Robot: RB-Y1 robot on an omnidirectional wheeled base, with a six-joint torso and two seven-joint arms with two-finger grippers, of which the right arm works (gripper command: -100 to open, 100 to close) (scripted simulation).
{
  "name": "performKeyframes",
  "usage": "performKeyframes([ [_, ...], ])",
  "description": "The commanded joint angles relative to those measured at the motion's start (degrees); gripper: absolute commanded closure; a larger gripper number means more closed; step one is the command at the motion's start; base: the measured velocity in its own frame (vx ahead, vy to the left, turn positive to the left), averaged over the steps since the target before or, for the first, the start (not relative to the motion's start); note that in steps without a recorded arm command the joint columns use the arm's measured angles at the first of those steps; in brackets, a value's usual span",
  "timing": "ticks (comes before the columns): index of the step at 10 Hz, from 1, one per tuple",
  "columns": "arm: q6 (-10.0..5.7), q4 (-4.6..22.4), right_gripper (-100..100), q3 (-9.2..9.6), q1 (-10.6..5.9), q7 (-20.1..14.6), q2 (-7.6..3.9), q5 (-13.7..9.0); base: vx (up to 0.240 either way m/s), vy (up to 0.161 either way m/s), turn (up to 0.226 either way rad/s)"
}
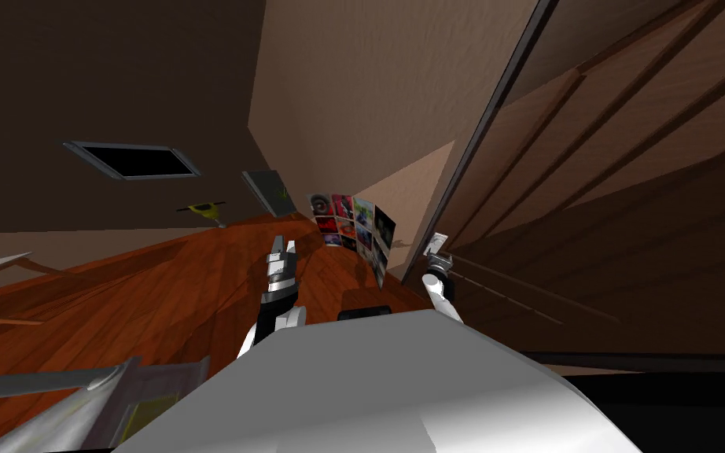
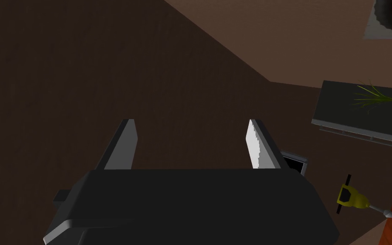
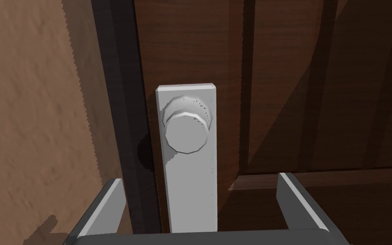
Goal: Pull the door open
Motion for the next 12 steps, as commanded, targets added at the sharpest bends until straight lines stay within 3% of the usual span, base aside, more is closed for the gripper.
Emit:
performKeyframes([
  [1, 0.33, 0.47, -100, 0.07, 0.36, -1.72, -1.31, 0.03, 0.163, -0.038, -0.018],
  [4, 0.63, 1.29, -100, 0.32, 1.11, -4.39, -3.40, 0.21, 0.122, -0.030, -0.018],
  [5, 0.83, 1.85, -100, 0.50, 1.63, -6.25, -4.86, 0.33, 0.127, -0.048, -0.043],
  [9, 1.35, 3.30, -100, 0.96, 2.97, -11.03, -8.59, 0.66, 0.144, -0.038, -0.027],
  [10, 1.46, 3.59, -100, 1.05, 3.23, -11.97, -9.33, 0.72, 0.159, -0.044, -0.023],
  [11, 1.38, 3.14, -100, 0.98, 3.32, -11.25, -8.81, 0.67, 0.068, -0.019, 0.000],
  [12, 1.38, 3.14, 100, 0.98, 3.32, -11.25, -8.81, 0.67, -0.008, 0.002, 0.003],
])
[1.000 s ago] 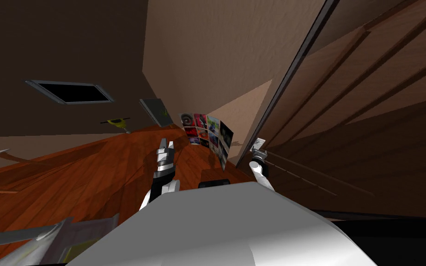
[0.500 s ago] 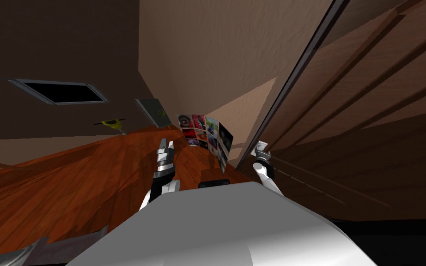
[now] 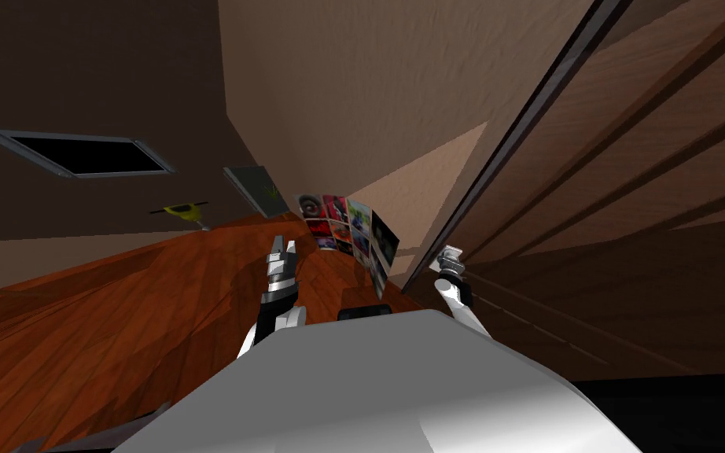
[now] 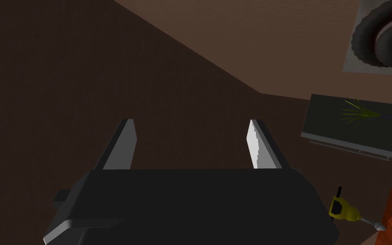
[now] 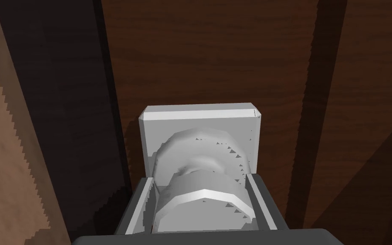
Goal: Pull the door open
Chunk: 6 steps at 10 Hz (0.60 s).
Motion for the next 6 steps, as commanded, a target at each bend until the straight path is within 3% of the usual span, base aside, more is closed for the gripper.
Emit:
performKeyframes([
  [1, -0.02, 0.00, 100, 0.01, 0.00, 0.11, 0.04, 0.00, -0.025, 0.004, -0.002],
  [5, -0.02, 0.00, 100, 0.01, 0.00, 0.11, 0.04, 0.00, -0.008, 0.002, 0.004],
  [6, 0.58, -0.42, 100, 1.16, 0.00, -0.15, 0.04, 0.45, -0.111, 0.017, 0.044],
])
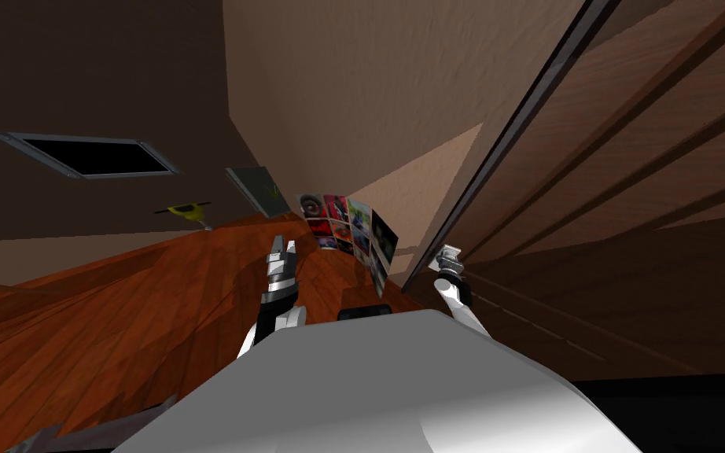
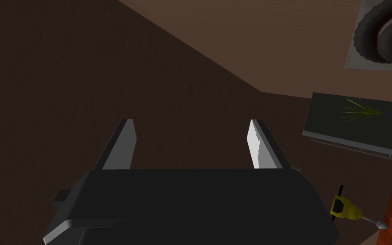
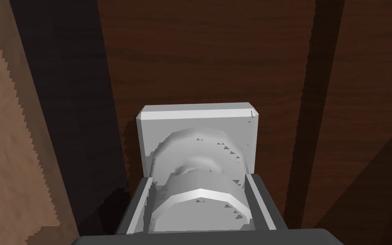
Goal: Pull the door open
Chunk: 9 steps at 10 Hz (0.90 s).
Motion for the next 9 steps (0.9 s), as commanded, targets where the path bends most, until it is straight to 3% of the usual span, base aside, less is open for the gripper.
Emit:
performKeyframes([
  [1, 0.39, -0.21, 100, 1.01, 0.00, -0.38, 0.05, 0.38, -0.193, -0.006, 0.056],
  [9, 2.64, -2.95, 100, 6.55, -0.08, -2.05, -0.20, 2.67, -0.238, 0.011, 0.064],
])
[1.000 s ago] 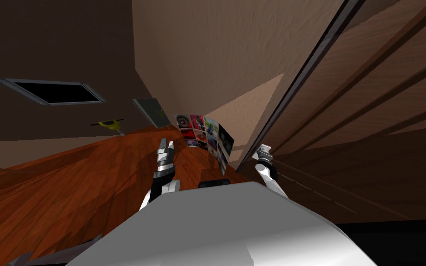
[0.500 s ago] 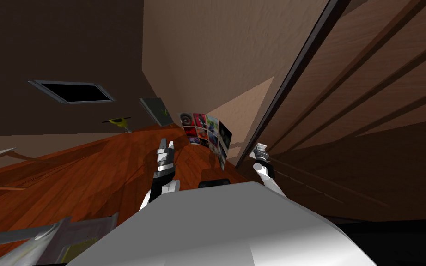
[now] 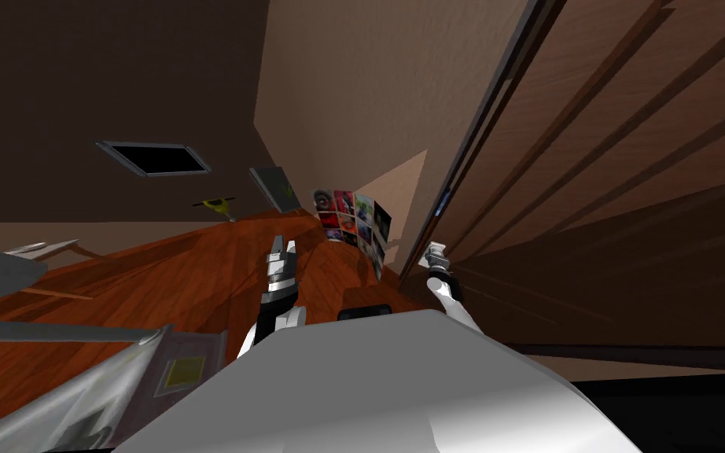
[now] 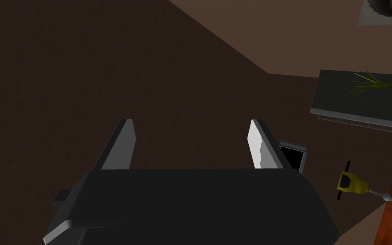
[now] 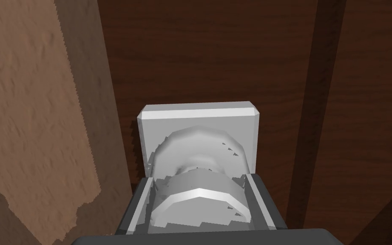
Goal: Pull the door open
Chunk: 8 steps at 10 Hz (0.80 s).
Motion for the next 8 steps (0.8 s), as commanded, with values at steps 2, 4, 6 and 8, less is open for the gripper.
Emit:
performKeyframes([
  [2, 0.32, -0.34, 100, 1.26, 0.29, -0.47, -0.13, 0.36, -0.138, 0.000, 0.047],
  [4, 0.39, -0.94, 100, 2.58, 0.50, -1.11, -0.53, 0.81, -0.247, -0.020, 0.108],
  [6, 0.46, -1.50, 100, 3.80, 0.69, -1.71, -0.91, 1.22, -0.242, -0.003, 0.077],
  [8, 0.54, -2.17, 100, 5.29, 0.92, -2.44, -1.36, 1.72, -0.222, -0.034, 0.102],
])
